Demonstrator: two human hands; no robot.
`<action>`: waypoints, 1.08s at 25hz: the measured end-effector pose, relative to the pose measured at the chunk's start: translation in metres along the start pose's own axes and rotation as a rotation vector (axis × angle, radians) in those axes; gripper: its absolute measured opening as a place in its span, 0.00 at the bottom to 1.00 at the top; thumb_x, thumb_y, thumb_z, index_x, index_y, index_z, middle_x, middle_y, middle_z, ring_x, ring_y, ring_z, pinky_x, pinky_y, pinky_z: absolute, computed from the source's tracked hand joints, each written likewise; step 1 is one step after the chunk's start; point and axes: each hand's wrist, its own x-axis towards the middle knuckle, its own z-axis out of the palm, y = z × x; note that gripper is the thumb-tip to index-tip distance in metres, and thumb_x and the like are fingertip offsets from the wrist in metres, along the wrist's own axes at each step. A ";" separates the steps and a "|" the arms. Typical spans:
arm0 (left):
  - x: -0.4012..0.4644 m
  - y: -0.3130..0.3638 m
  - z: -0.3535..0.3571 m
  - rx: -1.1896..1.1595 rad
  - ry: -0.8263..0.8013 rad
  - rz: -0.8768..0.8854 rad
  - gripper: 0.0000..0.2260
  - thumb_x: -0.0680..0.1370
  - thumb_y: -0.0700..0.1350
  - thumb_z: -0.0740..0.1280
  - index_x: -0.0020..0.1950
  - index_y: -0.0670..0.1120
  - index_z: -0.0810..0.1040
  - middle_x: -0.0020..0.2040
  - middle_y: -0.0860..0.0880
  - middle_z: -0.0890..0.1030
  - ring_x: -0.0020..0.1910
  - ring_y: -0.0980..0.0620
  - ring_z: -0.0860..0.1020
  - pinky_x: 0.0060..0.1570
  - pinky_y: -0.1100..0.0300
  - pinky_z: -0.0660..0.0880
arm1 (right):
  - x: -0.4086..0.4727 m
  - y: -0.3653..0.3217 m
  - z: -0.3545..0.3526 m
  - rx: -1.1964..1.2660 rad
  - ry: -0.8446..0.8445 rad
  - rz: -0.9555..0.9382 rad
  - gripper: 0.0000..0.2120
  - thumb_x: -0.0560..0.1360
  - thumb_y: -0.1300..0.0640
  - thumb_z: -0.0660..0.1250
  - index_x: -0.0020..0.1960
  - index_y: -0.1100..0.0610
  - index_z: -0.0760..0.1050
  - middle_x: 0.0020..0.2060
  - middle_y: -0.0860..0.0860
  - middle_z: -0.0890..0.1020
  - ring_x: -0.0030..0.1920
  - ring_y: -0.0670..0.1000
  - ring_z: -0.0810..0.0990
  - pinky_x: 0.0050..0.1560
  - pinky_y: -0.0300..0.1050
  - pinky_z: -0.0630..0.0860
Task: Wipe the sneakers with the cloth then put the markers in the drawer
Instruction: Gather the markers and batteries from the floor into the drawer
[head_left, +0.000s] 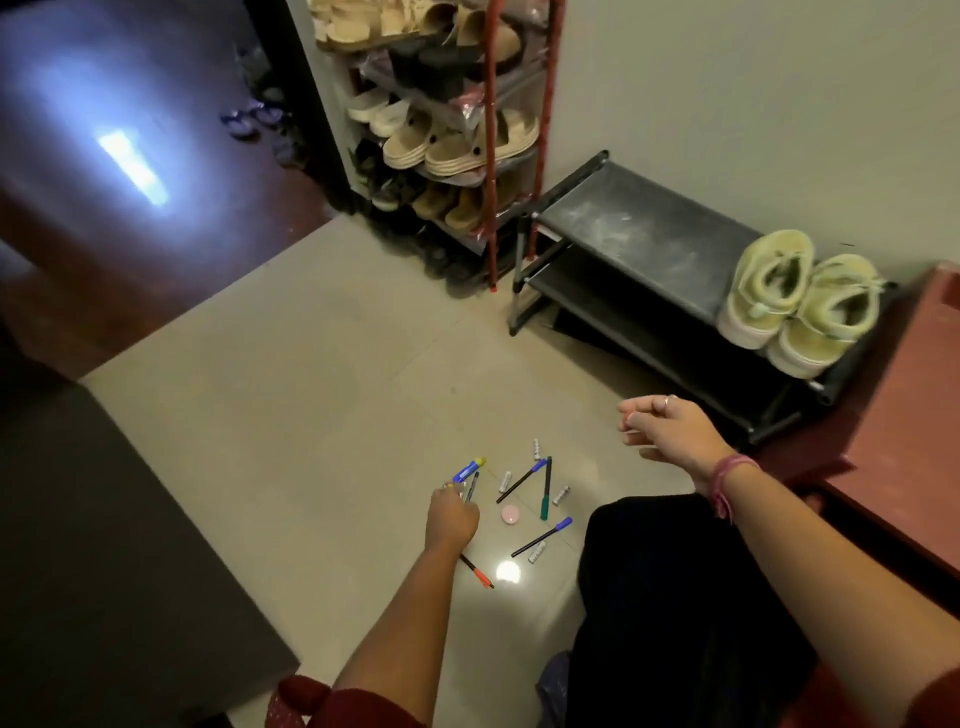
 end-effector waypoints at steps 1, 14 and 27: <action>0.006 -0.019 0.004 0.016 -0.025 -0.052 0.18 0.76 0.35 0.60 0.66 0.37 0.71 0.63 0.40 0.74 0.59 0.42 0.76 0.52 0.62 0.70 | 0.007 0.002 0.013 -0.033 -0.022 0.005 0.08 0.78 0.61 0.61 0.53 0.55 0.77 0.45 0.52 0.82 0.44 0.49 0.80 0.42 0.40 0.75; 0.049 -0.146 0.085 0.058 -0.289 -0.322 0.25 0.77 0.37 0.56 0.75 0.41 0.58 0.71 0.40 0.63 0.67 0.43 0.70 0.66 0.55 0.68 | 0.058 0.104 0.122 -0.425 -0.372 0.020 0.06 0.78 0.58 0.63 0.53 0.49 0.76 0.43 0.45 0.79 0.42 0.45 0.79 0.43 0.29 0.73; 0.071 -0.127 0.151 -0.037 -0.366 -0.399 0.18 0.79 0.49 0.58 0.68 0.48 0.70 0.68 0.45 0.66 0.67 0.46 0.65 0.64 0.64 0.62 | 0.093 0.129 0.121 -0.470 -0.437 0.137 0.08 0.76 0.59 0.65 0.52 0.48 0.77 0.45 0.49 0.80 0.41 0.51 0.77 0.46 0.39 0.74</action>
